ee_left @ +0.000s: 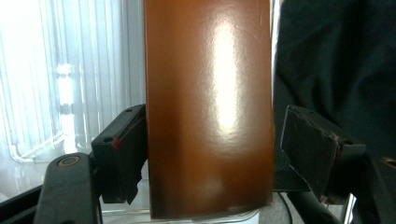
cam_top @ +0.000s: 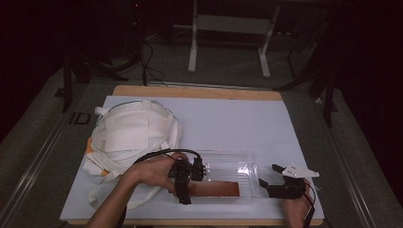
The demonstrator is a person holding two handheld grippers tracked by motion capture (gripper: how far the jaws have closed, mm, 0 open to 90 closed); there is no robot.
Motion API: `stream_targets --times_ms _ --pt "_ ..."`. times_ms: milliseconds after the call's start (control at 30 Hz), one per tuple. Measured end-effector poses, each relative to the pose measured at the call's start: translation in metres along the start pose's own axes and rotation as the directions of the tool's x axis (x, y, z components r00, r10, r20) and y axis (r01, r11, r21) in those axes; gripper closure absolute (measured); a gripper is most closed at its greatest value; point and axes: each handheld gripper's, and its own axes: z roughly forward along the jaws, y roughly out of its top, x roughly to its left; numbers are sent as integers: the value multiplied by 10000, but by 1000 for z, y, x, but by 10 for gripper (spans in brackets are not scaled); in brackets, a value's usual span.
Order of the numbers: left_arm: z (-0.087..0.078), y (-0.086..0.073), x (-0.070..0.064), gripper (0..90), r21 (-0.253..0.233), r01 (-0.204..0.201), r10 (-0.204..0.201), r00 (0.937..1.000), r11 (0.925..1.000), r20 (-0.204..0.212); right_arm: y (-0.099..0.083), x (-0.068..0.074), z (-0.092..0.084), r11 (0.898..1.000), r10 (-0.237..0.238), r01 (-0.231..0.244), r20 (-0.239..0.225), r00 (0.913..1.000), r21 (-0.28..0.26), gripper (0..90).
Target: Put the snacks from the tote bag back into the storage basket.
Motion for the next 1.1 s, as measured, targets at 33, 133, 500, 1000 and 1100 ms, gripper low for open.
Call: stream_targets --times_ms 33,133,500,1000,1100 --pt "1 -1 0 250 -11 18 -18 10000 10000 21 0 0 0 10000 -2 2 1 10000 4 154" --pt "1 -3 1 250 -46 81 -81 9999 10000 71 0 0 0 10000 -3 3 2 10000 4 155" --pt "-11 -14 2 251 -585 160 -174 9996 9982 -227 0 0 0 10000 8 -8 1 10000 -13 154" --pt "-28 -32 0 250 -1574 329 -448 9963 9870 -727 0 0 -1 10000 31 -31 19 10000 -79 155" --pt "-31 -35 0 250 -1703 363 -523 9945 9847 -904 0 0 -1 10000 30 -30 24 10000 -65 154"
